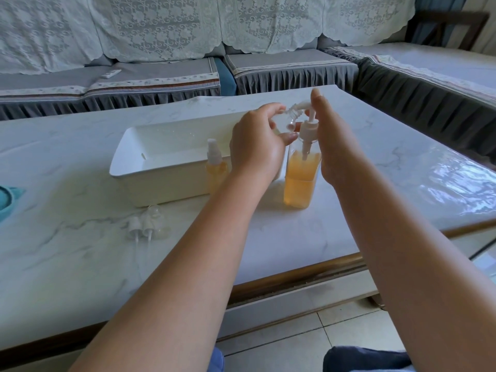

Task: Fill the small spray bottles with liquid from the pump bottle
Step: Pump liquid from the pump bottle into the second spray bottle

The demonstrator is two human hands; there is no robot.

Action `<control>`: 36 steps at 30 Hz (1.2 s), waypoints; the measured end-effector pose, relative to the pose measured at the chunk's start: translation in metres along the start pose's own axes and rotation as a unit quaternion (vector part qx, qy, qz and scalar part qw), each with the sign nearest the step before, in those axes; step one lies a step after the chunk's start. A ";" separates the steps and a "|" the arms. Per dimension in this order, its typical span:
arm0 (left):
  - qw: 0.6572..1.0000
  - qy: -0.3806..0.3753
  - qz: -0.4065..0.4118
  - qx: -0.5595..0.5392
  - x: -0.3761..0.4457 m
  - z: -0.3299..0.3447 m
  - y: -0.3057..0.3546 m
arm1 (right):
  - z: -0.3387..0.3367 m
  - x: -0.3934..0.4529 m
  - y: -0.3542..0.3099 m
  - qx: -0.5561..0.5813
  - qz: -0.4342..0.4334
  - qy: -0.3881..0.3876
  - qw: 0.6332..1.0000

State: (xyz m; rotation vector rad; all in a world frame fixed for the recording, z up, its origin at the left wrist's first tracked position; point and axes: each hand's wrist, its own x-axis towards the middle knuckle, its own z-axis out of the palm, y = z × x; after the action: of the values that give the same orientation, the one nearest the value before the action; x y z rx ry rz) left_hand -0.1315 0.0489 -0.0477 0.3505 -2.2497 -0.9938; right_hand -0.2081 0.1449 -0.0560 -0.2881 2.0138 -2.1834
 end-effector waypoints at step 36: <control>0.999 -0.018 -0.004 0.028 -0.002 0.000 -0.005 | 0.006 -0.001 0.010 -0.022 -0.072 0.041 0.996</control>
State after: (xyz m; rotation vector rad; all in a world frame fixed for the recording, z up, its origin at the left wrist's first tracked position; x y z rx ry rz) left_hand -0.1305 0.0468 -0.0521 0.3690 -2.3132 -0.9497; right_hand -0.2054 0.1387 -0.0659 -0.3663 2.1513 -2.2723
